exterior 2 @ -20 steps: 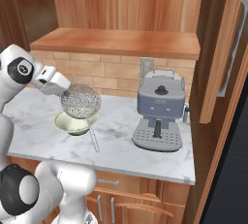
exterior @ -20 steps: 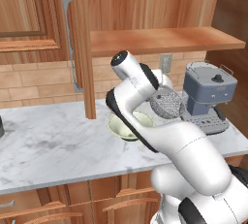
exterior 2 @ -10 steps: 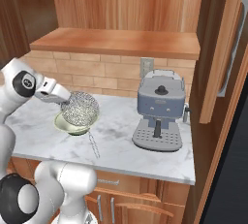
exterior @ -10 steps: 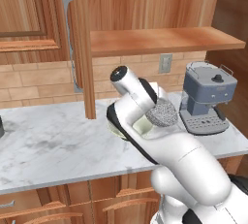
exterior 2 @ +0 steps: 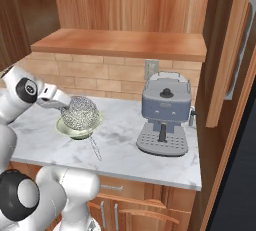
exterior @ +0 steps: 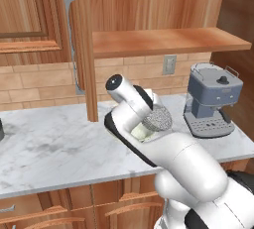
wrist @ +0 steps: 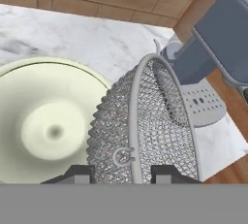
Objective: Open the cabinet and setup a tea strainer by placing it in the bowl upright.
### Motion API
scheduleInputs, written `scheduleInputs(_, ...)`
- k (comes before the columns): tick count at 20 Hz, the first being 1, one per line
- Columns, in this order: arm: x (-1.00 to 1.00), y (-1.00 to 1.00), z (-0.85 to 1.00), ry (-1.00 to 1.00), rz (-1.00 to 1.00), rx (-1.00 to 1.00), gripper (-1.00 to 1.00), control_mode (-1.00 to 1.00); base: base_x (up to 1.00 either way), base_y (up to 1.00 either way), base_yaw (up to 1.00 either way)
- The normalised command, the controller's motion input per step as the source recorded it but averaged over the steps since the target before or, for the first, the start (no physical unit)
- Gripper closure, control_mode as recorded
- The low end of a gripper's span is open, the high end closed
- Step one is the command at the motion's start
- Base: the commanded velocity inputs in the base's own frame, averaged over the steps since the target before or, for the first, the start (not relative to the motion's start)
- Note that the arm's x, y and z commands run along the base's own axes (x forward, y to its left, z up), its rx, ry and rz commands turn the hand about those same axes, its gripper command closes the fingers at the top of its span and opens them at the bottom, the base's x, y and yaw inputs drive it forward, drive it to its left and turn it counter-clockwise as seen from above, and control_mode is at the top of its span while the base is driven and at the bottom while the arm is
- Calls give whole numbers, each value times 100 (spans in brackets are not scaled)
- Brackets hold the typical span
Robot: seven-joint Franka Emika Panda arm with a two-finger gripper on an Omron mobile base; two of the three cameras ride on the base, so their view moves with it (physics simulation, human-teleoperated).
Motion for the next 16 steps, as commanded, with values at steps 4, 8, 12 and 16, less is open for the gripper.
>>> scheduleInputs(4,2,29,-6,2,0,-8,100,-100,0,0,0)
scheduleInputs(8,9,35,-21,9,3,-14,100,-100,0,0,0)
scheduleInputs(12,5,13,-9,1,4,-12,100,-100,0,0,0)
scheduleInputs(16,0,8,-12,0,4,-9,100,-100,0,0,0)
